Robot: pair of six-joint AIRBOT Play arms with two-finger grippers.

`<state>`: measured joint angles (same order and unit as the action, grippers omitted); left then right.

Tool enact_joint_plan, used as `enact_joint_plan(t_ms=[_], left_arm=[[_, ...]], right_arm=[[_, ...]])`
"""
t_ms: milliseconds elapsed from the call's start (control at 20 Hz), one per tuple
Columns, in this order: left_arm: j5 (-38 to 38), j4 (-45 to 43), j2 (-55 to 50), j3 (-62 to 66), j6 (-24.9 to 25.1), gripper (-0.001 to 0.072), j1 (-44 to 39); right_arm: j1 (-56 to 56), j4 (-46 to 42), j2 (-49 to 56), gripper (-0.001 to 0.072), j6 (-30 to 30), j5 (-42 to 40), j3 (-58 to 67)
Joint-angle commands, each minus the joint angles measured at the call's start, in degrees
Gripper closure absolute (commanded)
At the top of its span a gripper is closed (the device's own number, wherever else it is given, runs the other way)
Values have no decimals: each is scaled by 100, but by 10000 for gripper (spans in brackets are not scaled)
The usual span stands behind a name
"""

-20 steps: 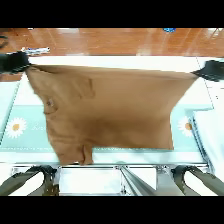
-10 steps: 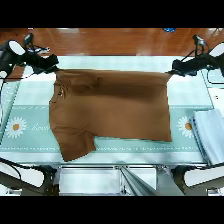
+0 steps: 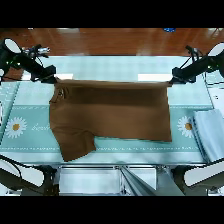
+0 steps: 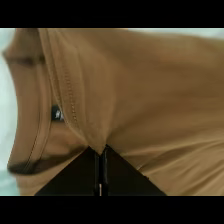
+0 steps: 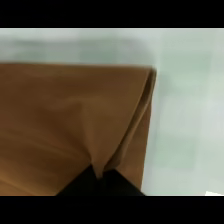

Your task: Fold the shirts.

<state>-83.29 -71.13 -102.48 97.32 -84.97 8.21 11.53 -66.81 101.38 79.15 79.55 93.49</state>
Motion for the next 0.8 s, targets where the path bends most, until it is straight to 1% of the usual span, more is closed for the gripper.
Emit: enact_joint_plan(t_ms=[0, 150, 200, 250, 300, 350, 500, 600, 700, 750], left_arm=[[-634, -260, -2, -315, 140, 695, 13], [-612, -262, -9, -693, 153, 695, -2], [-608, -262, -11, -800, 236, 693, -2], [-603, -264, -28, -846, 212, 633, 0], [-651, -260, -44, -846, 160, 367, 4], [-697, -267, -26, -837, 184, 201, 4], [-852, -273, 214, -841, 70, 197, 111], [-1062, -426, 535, -918, 74, 197, 289], [-1086, -763, 1073, -1379, -9, 197, 649], [-990, -772, 1392, -1759, -17, 197, 896]], right_arm=[[15, -122, 11, 689, -4, 389, -431], [15, -103, 11, 689, -15, 146, -955], [15, -81, 11, 686, -22, 2, -1084], [15, -24, 11, 599, 20, -116, -1156], [15, 39, 9, 362, 28, -138, -1158], [15, 94, -44, 300, 20, -131, -1152], [149, -26, -494, 300, 142, -37, -1095], [437, -378, -1034, 301, 249, 11, -1106], [702, -802, -1611, 302, 428, 15, -1215], [807, -855, -1934, 302, 483, -37, -1421]])
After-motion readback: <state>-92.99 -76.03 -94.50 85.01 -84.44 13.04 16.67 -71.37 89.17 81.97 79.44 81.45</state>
